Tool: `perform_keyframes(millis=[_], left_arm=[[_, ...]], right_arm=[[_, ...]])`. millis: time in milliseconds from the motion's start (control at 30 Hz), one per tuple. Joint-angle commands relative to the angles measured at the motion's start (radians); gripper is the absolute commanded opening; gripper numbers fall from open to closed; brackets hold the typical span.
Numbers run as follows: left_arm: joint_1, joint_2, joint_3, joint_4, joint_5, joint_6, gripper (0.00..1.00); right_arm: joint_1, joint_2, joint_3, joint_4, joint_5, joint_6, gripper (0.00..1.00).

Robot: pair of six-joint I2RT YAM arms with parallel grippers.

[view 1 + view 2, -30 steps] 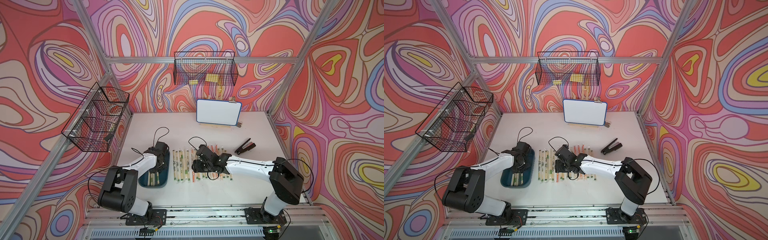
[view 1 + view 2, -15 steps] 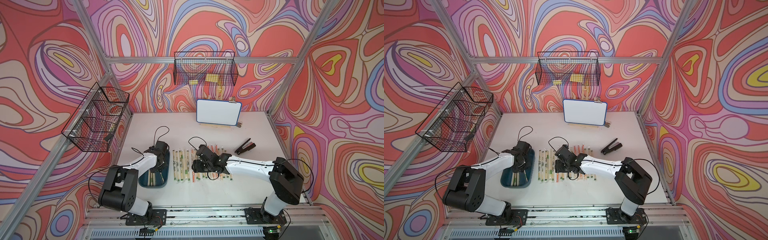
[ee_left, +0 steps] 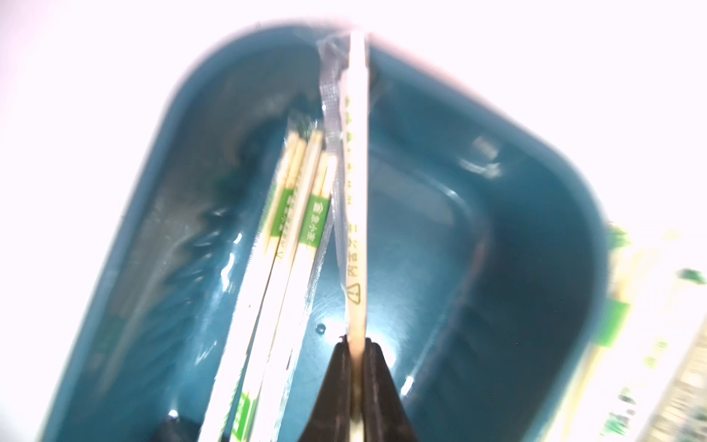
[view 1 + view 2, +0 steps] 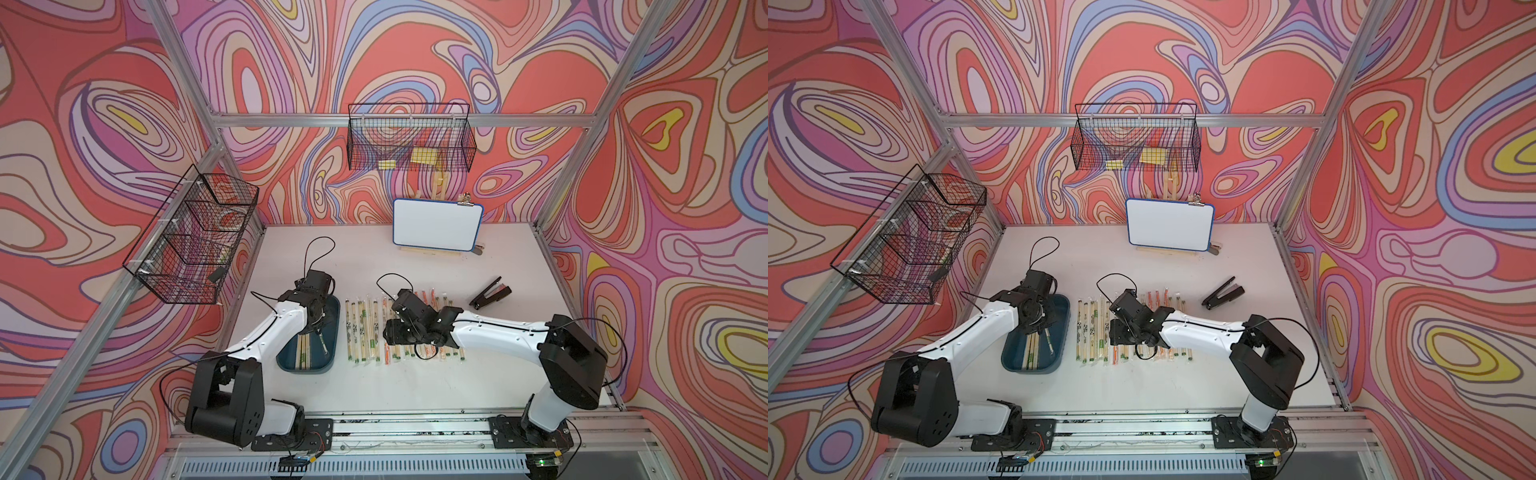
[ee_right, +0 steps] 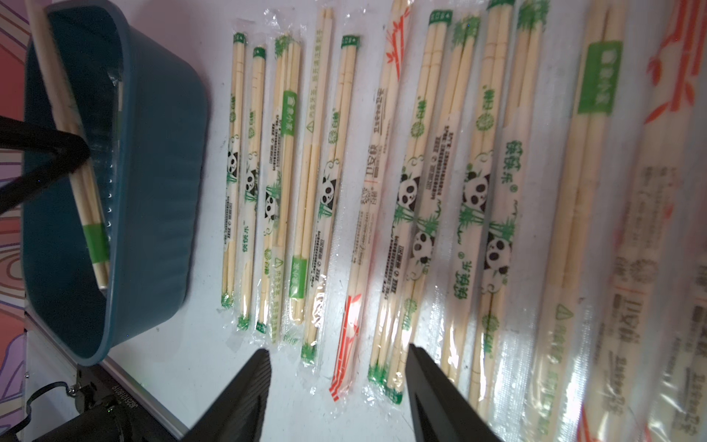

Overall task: Take the paired disposable chopsticks out of the storage box
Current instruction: Pick up the paired disposable chopsticks from the storage box, then place the paired disposable chopsticks at the center of the board.

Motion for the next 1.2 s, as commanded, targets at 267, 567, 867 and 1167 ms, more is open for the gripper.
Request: perform_keyframes(millis=[267,567,867,1167], left_arm=[[0.004,-0.145,0.104,-0.102,0.037,0.101,0.0],[-0.107,-0.116,0.148,-0.071,0.07,0.122,0.0],[-0.282,0.045,0.153,-0.01,0.017,0.06,0.0],[-0.294,0.147,0.091,0.025,-0.04,0.052,0.0]], right_arm=[[-0.003,0.006,0.028,0.018,-0.007,-0.01,0.62],[-0.003,0.004,0.016,0.063,-0.046,-0.012,0.62],[-0.003,-0.042,-0.043,0.111,-0.051,-0.005,0.66],[-0.003,-0.08,-0.106,0.166,-0.067,0.018,0.7]])
